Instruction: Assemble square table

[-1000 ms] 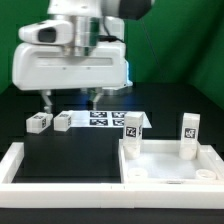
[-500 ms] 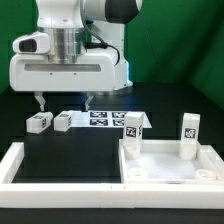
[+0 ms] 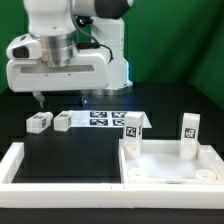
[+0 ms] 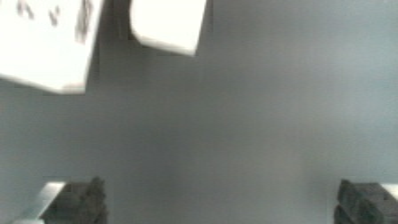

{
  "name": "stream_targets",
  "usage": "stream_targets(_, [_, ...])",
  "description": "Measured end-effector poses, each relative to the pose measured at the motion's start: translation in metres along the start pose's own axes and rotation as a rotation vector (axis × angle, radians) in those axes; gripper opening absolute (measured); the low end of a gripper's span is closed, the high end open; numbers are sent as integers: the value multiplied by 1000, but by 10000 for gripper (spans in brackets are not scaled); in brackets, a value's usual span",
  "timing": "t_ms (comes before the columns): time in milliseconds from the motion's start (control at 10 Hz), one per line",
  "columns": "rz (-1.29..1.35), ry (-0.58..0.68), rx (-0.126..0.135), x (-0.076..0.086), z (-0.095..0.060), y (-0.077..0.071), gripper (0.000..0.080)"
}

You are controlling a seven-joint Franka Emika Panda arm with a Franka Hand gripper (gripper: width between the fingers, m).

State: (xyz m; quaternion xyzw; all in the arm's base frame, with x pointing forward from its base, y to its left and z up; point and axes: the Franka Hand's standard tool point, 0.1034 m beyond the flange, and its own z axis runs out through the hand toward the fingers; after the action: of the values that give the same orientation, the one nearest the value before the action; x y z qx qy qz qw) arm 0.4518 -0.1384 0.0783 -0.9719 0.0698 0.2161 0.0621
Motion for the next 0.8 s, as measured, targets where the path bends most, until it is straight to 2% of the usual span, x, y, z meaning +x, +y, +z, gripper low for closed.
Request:
stream_targets(100, [-5, -84, 5, 11, 2, -1, 648])
stream_targets(200, [-17, -86, -5, 18, 5, -6, 648])
stream_targets(300, [-16, -186, 17, 5, 7, -9, 648])
stream_targets(500, [14, -340, 36, 0, 17, -6, 648])
stream_targets(600, [83, -444, 38, -5, 30, 7, 648])
stream_targets(700, [126, -467, 23, -2, 32, 13, 648])
stream_targets(800, [139, -466, 32, -3, 32, 12, 648])
